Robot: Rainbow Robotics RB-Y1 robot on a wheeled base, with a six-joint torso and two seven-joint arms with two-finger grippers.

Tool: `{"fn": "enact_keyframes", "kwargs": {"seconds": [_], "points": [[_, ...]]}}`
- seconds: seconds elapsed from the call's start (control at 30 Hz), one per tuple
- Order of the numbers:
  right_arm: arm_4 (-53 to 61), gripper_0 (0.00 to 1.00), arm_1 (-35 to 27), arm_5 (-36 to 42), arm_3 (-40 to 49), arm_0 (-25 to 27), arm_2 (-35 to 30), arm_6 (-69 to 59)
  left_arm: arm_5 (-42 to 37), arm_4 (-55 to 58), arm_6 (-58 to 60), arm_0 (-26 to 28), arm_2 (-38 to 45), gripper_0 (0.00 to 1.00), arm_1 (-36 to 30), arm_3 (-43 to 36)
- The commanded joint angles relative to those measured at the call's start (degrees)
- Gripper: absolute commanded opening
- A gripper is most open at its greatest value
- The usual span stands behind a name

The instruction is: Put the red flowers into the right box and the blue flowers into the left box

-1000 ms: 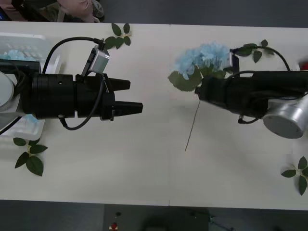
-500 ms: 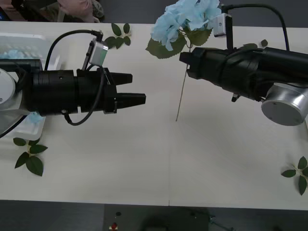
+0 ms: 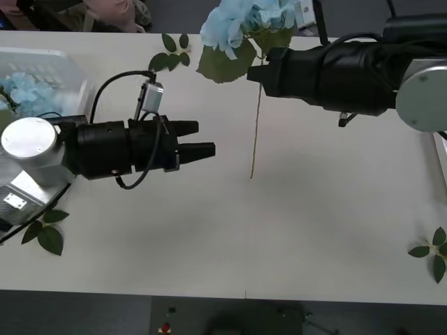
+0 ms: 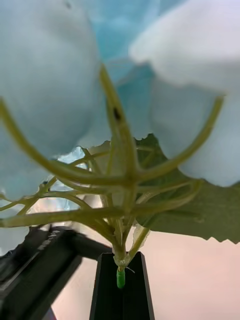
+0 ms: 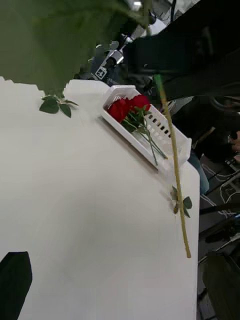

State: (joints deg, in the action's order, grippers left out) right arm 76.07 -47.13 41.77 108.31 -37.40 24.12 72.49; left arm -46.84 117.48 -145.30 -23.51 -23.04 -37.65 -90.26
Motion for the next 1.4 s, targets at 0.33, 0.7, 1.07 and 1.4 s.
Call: {"fn": "enact_keyframes", "kwargs": {"seconds": [0.33, 0.7, 1.07, 1.4], "points": [[8.6, 0.0, 4.1, 4.6, -5.6, -0.7, -5.6, 15.6, 1.8, -3.1, 0.1, -4.4, -0.2, 1.0, 8.7, 1.8], [8.7, 0.0, 5.1, 4.5, -6.1, -0.7, -5.5, 16.4, 2.1, -2.9, 0.3, -4.5, -0.2, 1.0, 8.9, 1.9], [8.3, 0.0, 6.8, 4.9, -6.1, -0.7, -5.5, 17.6, 10.5, -2.9, 0.6, -5.6, -5.0, 1.0, 12.2, 2.0], [7.4, 0.0, 7.8, 5.6, -6.7, -0.7, -5.4, 18.3, 10.4, -0.1, 0.6, -5.6, -5.4, 0.0, 12.2, 2.0]]}}
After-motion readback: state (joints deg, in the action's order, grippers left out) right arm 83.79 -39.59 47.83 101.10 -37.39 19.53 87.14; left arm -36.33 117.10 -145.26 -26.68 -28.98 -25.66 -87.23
